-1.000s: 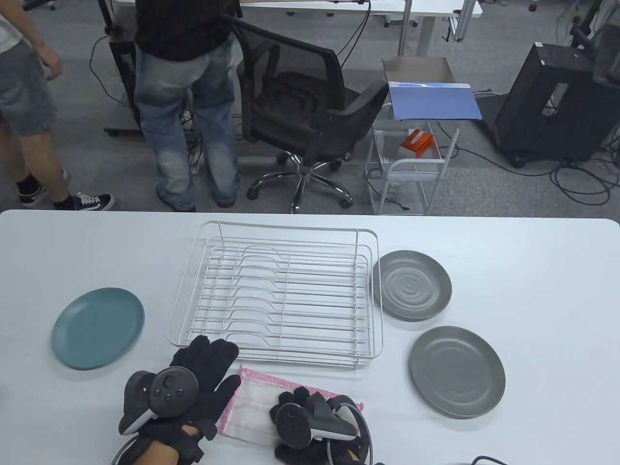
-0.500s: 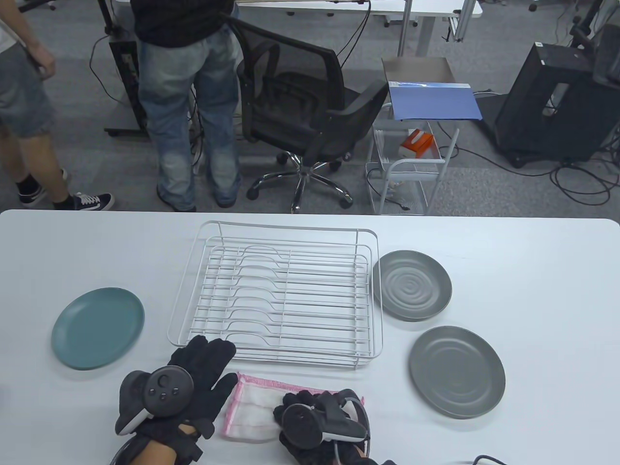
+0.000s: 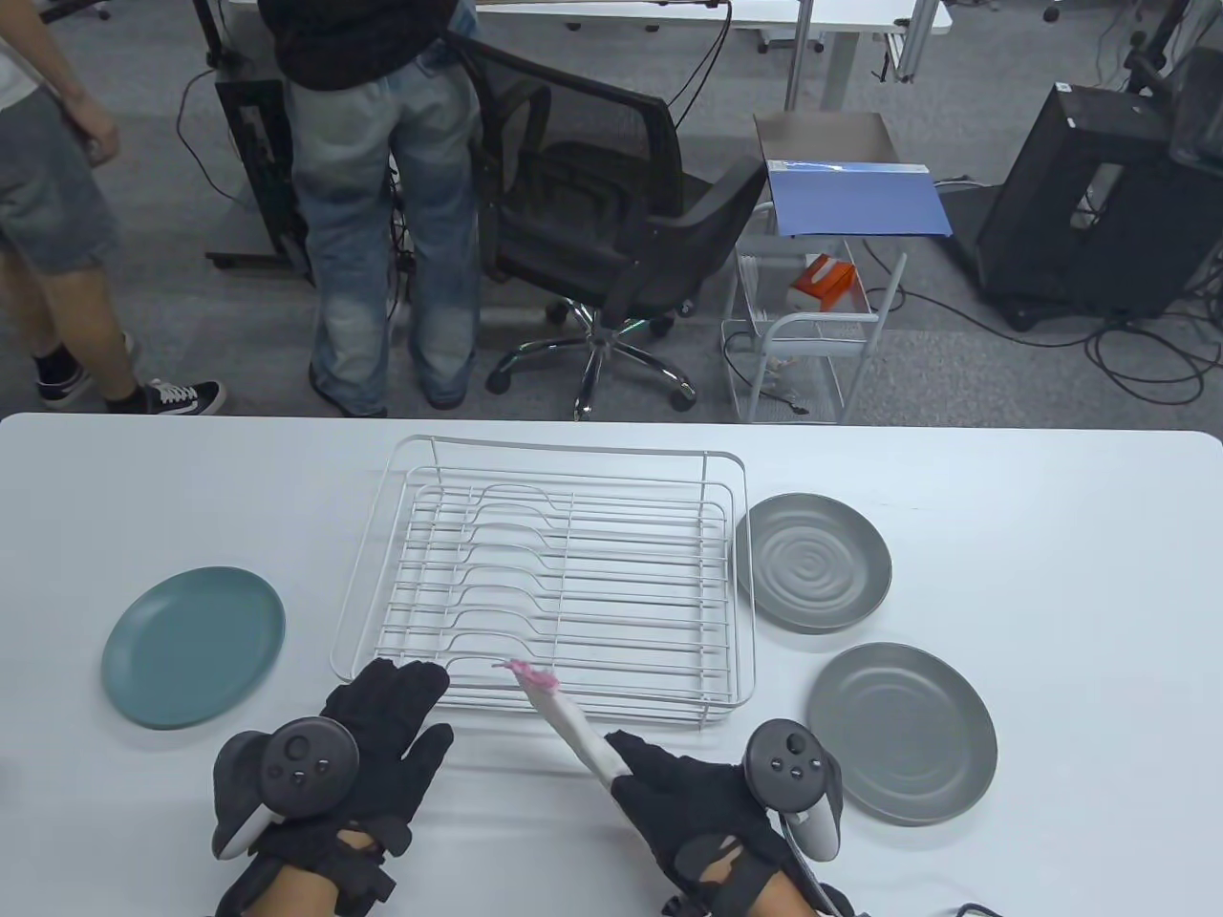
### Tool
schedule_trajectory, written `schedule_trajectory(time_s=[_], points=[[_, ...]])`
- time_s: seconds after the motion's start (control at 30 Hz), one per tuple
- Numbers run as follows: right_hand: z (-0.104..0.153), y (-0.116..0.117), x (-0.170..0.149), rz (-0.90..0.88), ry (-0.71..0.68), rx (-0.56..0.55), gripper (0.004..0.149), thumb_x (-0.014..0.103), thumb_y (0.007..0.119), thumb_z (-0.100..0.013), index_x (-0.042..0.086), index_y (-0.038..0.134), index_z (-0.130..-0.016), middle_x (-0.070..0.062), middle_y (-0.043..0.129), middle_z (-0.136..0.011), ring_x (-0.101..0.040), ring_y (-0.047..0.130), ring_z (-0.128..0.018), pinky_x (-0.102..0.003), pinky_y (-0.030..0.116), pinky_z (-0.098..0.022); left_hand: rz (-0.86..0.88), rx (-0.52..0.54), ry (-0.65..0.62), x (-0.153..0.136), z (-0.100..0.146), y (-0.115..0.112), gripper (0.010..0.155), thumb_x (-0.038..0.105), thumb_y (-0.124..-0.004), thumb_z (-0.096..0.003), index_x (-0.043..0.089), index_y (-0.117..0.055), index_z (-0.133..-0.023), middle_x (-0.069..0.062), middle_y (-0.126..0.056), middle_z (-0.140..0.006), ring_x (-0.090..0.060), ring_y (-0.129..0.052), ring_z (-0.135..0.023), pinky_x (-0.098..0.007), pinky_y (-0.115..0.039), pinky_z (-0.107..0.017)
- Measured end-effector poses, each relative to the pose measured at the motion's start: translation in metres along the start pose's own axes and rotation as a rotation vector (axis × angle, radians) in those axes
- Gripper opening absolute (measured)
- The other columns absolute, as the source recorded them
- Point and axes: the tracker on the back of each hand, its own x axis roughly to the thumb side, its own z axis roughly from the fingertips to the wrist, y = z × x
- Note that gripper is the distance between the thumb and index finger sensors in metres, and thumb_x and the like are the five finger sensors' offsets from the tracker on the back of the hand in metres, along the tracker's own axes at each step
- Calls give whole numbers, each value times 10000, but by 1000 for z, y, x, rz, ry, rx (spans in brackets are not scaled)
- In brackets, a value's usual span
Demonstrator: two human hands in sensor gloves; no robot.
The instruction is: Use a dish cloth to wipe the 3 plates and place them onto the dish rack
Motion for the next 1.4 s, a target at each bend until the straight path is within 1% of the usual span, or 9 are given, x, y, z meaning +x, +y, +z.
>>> schedule_trajectory(time_s=[0.1,0.33,0.5,0.63,0.77,0.93,1.13,1.23,1.4], points=[[1,-5,3,-124,-30,-20,546,377,774,-468,33,757,-892,-271,699,-919,-514,692,-810,-640,620,-572,5,3,10,-2,0,0,602,521,-692,-561,252,-574,-1086,-158,-679,-1133,-511,-563,-1055,-700,-408,-718],[4,-12,3,-269,-50,-48,547,378,764,-473,32,748,-897,-270,691,-925,-516,687,-810,-640,618,-573,17,7,34,-8,0,1,583,495,-693,-564,251,-582,-1081,-159,-694,-1123,-506,-604,-1038,-697,-431,-714],[6,-17,1,-324,-55,-62,546,378,760,-478,34,741,-902,-270,681,-931,-517,676,-816,-641,609,-578,7,67,78,-14,3,11,580,504,-700,-560,240,-610,-1069,-163,-753,-1083,-476,-757,-962,-674,-537,-689],[8,-20,3,-356,-74,-77,546,380,757,-479,34,741,-902,-268,678,-933,-517,675,-817,-640,610,-579,75,197,185,-32,10,32,538,494,-716,-559,223,-690,-1024,-152,-869,-980,-402,-937,-802,-622,-676,-620],[8,-20,4,-372,-84,-74,546,380,756,-480,35,739,-903,-265,678,-935,-517,673,-818,-640,609,-579,71,342,414,-64,15,66,499,477,-738,-558,221,-739,-987,-134,-928,-900,-361,-996,-696,-594,-723,-578],[8,-20,4,-383,-92,-61,547,381,754,-482,33,738,-904,-265,675,-936,-517,668,-821,-641,605,-581,-36,235,772,-116,18,89,585,541,-755,-558,216,-649,-1033,-145,-859,-956,-359,-974,-715,-590,-709,-585],[7,-19,3,-374,-90,-55,547,380,754,-482,32,738,-903,-266,675,-936,-518,667,-822,-641,605,-581,-197,59,1196,-178,29,82,730,624,-771,-542,166,-533,-1058,-177,-847,-935,-355,-1002,-652,-574,-740,-548],[7,-19,1,-365,-83,-52,546,380,753,-483,31,739,-902,-266,677,-936,-518,666,-822,-642,604,-582,-207,-27,1320,-199,32,75,784,670,-749,-539,142,-495,-1059,-177,-847,-925,-337,-1015,-625,-560,-757,-533],[7,-19,1,-357,-73,-51,545,379,754,-483,30,740,-902,-267,674,-937,-520,661,-823,-641,600,-584,-251,-76,1400,-218,25,69,814,709,-730,-531,118,-514,-1047,-155,-896,-859,-268,-1044,-498,-519,-802,-465]])
